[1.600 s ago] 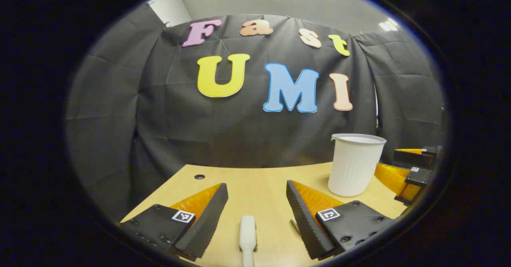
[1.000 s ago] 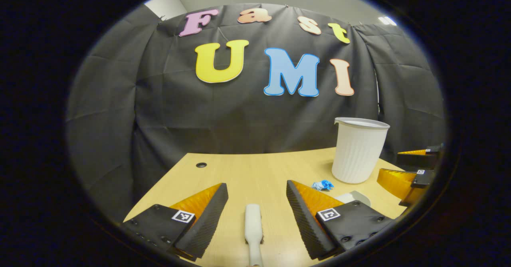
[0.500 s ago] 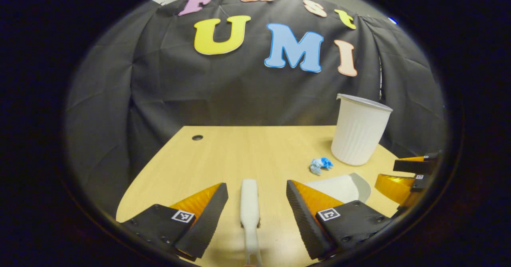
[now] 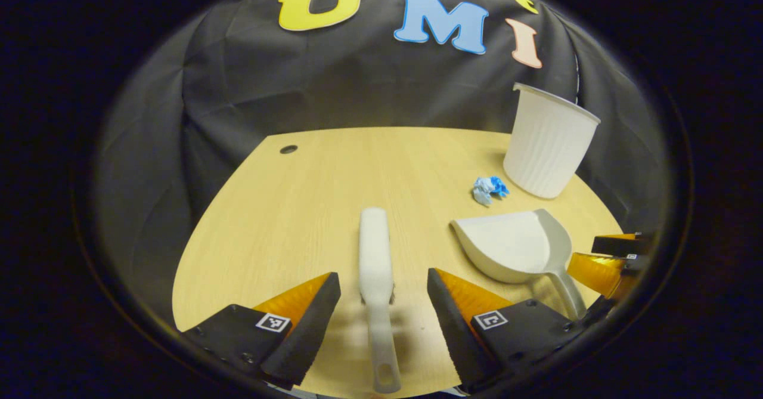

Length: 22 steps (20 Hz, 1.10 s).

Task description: Pick up the small broom and dustpan from the desktop, sweep the trash into the dustpan with the broom, and then empty the trash into the garbage bin.

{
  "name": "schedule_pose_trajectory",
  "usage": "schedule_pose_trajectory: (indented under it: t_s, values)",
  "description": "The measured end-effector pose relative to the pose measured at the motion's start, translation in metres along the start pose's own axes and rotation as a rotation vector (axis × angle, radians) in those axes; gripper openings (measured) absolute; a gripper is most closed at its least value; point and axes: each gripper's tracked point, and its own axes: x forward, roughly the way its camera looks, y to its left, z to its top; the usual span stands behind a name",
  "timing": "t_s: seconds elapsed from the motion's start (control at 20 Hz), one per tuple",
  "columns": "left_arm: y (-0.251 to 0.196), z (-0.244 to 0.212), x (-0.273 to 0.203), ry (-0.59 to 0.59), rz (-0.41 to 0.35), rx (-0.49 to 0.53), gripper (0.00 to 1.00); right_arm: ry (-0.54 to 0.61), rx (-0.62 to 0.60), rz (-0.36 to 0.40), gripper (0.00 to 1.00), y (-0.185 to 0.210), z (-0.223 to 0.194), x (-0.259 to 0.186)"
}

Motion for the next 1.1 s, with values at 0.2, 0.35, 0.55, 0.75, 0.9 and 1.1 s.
schedule_pose_trajectory:
  t_s: [0.2,0.35,0.55,0.75,0.9,1.1]
  values:
    - [0.003,-0.017,0.012,0.071,0.007,0.000,0.96,0.087,0.009,-0.010,0.98,-0.003,-0.017,0.008]
    - [0.007,-0.025,0.020,0.115,0.015,-0.003,0.96,0.148,0.001,-0.010,0.98,-0.002,-0.029,0.018]
    - [0.010,-0.031,0.034,0.156,0.018,0.001,0.96,0.207,-0.012,-0.008,0.98,0.001,-0.039,0.030]
    - [0.009,-0.039,0.046,0.208,0.007,0.003,0.96,0.284,-0.021,0.003,0.98,0.004,-0.050,0.045]
    - [0.011,-0.040,0.053,0.224,0.008,0.010,0.96,0.308,-0.021,0.002,0.98,0.004,-0.050,0.052]
    - [0.013,-0.041,0.061,0.237,0.016,0.015,0.82,0.333,-0.017,0.001,0.82,0.002,-0.052,0.062]
